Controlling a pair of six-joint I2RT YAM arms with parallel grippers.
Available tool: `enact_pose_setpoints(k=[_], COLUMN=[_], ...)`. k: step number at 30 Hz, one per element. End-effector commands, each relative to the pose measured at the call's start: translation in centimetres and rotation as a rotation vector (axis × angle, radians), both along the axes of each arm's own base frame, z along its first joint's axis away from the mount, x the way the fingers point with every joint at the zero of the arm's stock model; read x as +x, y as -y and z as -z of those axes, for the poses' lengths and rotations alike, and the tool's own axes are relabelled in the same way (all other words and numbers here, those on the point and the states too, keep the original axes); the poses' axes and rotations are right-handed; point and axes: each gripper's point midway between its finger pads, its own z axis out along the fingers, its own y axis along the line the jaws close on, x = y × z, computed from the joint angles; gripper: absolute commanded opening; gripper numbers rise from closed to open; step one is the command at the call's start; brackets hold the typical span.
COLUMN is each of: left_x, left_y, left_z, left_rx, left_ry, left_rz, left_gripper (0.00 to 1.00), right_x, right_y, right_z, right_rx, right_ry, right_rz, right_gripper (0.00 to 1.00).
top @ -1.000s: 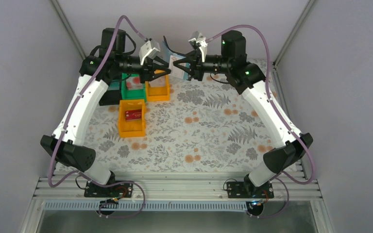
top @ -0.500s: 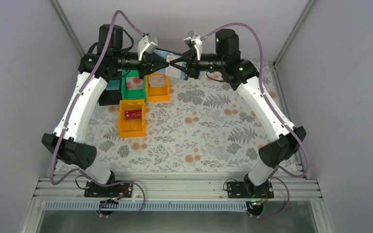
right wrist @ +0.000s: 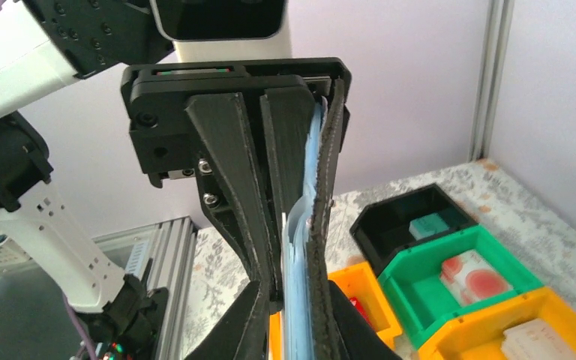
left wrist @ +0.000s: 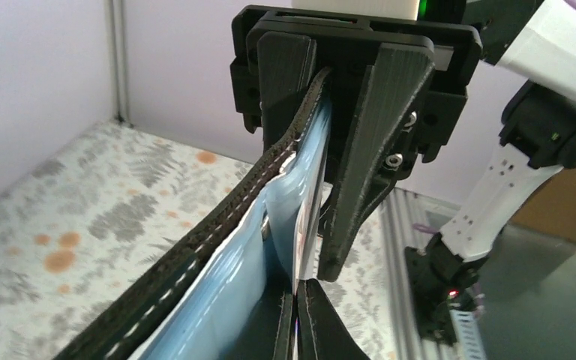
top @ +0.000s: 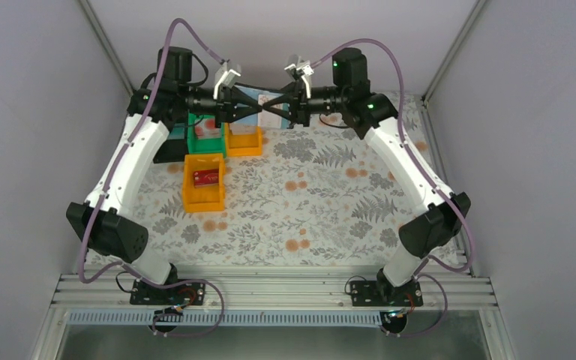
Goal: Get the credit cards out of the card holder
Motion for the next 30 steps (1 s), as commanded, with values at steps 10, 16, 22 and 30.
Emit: enact_pose_setpoints(k=[10, 16, 22, 30], left_x=[3.4, 3.1, 2.9, 2.6], left_y=[-2.4, -3.6, -4.5, -4.6], left_z=[7.0, 7.2, 7.3, 8.3], left_rx=[-0.042, -0.026, 0.015, 0.022], left_ry=[-0.234, -0.196, -0.128, -0.131], left_rz=[-0.058, -0.063, -0.065, -0.064], left_gripper=[0.02, 0.02, 0.02, 0.02], right_x=[1.1, 1.5, 1.6, 1.6], right_y=[-0.2, 0.4, 0.8, 0.9], right_z=[9.9, 10.6, 10.4, 10.4], right_rx=[-0.050, -0.060, -0.064, -0.068], right_ry=[-0.298, -0.323, -0.325, -0.333], right_rz=[-0.087, -0.070, -0.073, -0.084], right_gripper=[0.28, 0.12, 0.08, 0.06])
